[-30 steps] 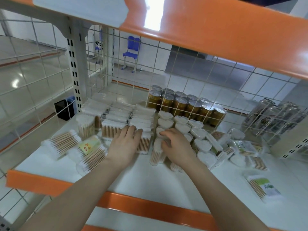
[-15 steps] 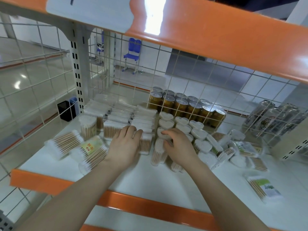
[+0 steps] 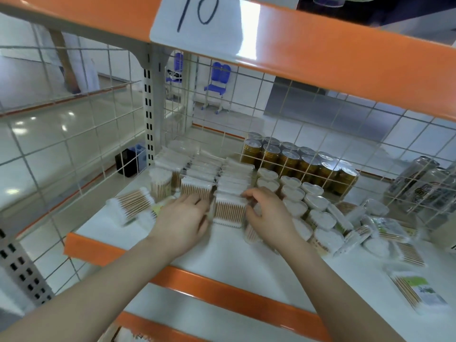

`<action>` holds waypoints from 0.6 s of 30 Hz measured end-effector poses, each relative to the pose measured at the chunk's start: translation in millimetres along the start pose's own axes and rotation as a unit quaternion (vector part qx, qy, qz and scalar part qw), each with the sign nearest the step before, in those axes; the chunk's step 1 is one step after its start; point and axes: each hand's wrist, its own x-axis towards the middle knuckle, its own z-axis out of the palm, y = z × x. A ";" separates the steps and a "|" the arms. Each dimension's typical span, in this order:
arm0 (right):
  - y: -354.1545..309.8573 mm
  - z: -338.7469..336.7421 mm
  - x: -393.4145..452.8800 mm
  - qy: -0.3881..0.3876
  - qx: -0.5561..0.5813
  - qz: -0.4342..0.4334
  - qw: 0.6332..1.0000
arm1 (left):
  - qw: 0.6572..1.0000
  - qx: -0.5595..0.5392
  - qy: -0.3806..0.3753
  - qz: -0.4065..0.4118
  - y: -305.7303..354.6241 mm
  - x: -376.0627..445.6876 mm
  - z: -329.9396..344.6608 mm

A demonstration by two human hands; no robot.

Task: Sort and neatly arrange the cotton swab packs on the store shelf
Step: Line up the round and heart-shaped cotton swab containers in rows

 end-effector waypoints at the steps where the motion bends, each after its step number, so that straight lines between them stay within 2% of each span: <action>1: -3.5 2.3 0.3 -0.002 0.006 -0.006 1.000 | 1.000 0.006 0.003 -0.001 -4.8 -3.7 -3.9; 11: -37.7 33.7 8.1 -0.057 0.031 -0.038 0.997 | 0.994 0.032 -0.018 -0.104 -51.9 -43.4 -30.6; 18: -54.9 59.2 7.5 -0.143 0.020 -0.091 0.985 | 0.986 0.005 -0.042 -0.159 -59.9 -64.5 -35.8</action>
